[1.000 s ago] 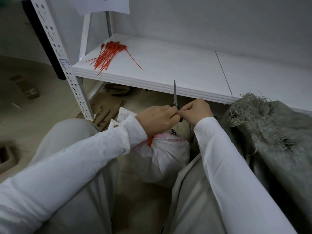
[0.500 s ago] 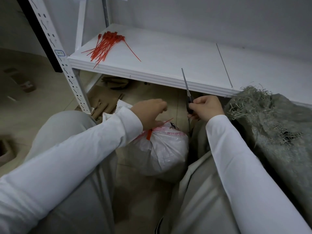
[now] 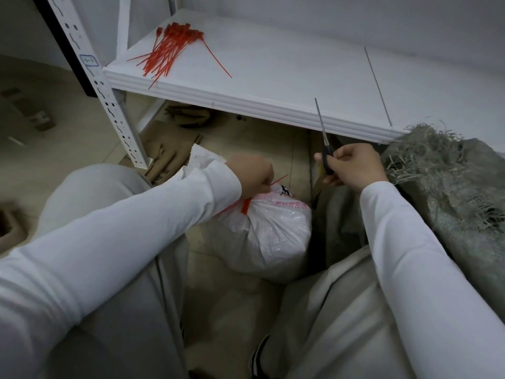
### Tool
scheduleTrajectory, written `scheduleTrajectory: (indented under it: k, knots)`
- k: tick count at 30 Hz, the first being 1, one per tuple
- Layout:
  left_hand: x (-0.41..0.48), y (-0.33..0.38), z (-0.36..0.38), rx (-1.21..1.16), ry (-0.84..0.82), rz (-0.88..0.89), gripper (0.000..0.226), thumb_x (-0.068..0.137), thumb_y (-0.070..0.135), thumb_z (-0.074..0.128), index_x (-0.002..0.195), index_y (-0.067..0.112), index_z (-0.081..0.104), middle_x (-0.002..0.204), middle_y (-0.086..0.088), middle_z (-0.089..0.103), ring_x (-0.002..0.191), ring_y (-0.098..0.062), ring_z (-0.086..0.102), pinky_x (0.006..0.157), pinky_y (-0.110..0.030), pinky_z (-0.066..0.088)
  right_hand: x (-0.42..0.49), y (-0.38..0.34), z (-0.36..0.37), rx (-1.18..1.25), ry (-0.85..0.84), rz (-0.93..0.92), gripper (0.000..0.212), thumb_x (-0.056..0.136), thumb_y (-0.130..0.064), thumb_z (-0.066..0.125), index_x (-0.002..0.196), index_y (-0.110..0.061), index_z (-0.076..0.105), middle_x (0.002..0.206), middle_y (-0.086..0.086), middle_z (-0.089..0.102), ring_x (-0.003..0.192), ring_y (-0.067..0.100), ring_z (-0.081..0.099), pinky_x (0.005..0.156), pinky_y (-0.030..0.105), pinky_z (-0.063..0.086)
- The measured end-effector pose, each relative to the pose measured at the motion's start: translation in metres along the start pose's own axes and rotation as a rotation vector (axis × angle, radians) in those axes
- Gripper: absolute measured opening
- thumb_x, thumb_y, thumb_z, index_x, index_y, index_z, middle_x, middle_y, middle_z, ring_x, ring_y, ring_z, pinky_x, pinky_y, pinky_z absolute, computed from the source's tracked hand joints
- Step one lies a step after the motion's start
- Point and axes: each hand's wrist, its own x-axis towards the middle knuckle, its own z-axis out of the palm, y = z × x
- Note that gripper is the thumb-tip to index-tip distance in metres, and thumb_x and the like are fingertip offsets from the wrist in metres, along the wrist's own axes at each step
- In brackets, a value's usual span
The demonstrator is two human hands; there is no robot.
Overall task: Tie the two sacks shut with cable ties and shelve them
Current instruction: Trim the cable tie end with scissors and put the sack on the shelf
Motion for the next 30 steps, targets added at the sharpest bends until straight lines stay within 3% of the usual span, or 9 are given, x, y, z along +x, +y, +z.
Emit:
scheduleTrajectory:
  k: [3,6,11,16,22,30]
  knots:
    - [0.003,-0.004,-0.006,-0.158,0.081,-0.028,0.016,0.090,0.032,0.061,0.088,0.019,0.070,0.083,0.002,0.061,0.076,-0.018,0.057,0.065,-0.028,0.040,0.000,0.001,-0.002,-0.046,0.001,-0.033,0.026,0.080,-0.031,0.078,0.075,-0.009,0.066,0.078,0.013,0.071,0.059,0.020,0.071,0.057,0.029,0.054]
    - [0.007,-0.014,-0.008,-0.319,0.106,-0.076,0.016,0.087,0.029,0.066,0.073,0.021,0.065,0.071,0.005,0.062,0.070,-0.015,0.063,0.070,-0.031,0.052,-0.002,0.002,-0.003,-0.139,0.003,-0.087,0.025,0.079,-0.032,0.079,0.072,-0.012,0.065,0.076,0.010,0.071,0.062,0.018,0.070,0.065,0.032,0.059]
    - [0.006,-0.021,-0.006,-0.453,0.118,-0.151,0.015,0.086,0.024,0.068,0.078,0.012,0.070,0.080,-0.004,0.072,0.070,-0.016,0.067,0.077,-0.032,0.056,-0.004,0.003,-0.002,-0.341,-0.050,-0.146,0.025,0.077,-0.035,0.080,0.077,-0.012,0.070,0.078,0.008,0.070,0.075,0.021,0.067,0.077,0.036,0.056]
    - [0.001,-0.033,-0.008,-0.583,0.197,-0.248,0.015,0.082,0.018,0.072,0.070,0.013,0.065,0.066,0.003,0.070,0.056,-0.011,0.069,0.072,-0.036,0.060,-0.005,0.005,-0.004,-0.546,-0.219,-0.121,0.026,0.075,-0.035,0.082,0.066,-0.020,0.062,0.068,-0.004,0.061,0.073,0.018,0.060,0.058,0.022,0.040]
    - [-0.003,-0.034,-0.012,-0.658,0.206,-0.243,0.012,0.084,0.017,0.071,0.073,0.012,0.066,0.069,0.002,0.071,0.062,-0.013,0.070,0.074,-0.037,0.060,-0.009,0.005,0.011,-0.775,-0.471,0.007,0.059,0.060,-0.051,0.086,0.099,-0.012,0.065,0.097,0.002,0.063,0.092,0.021,0.059,0.080,0.030,0.046]
    - [-0.006,-0.024,-0.014,-0.674,0.267,-0.119,0.008,0.083,0.017,0.072,0.078,0.013,0.068,0.069,0.004,0.067,0.065,-0.010,0.068,0.069,-0.024,0.057,-0.009,0.004,0.042,-0.971,-0.377,-0.229,0.046,0.068,-0.045,0.083,0.099,-0.019,0.061,0.100,0.003,0.066,0.090,0.024,0.062,0.081,0.039,0.056]
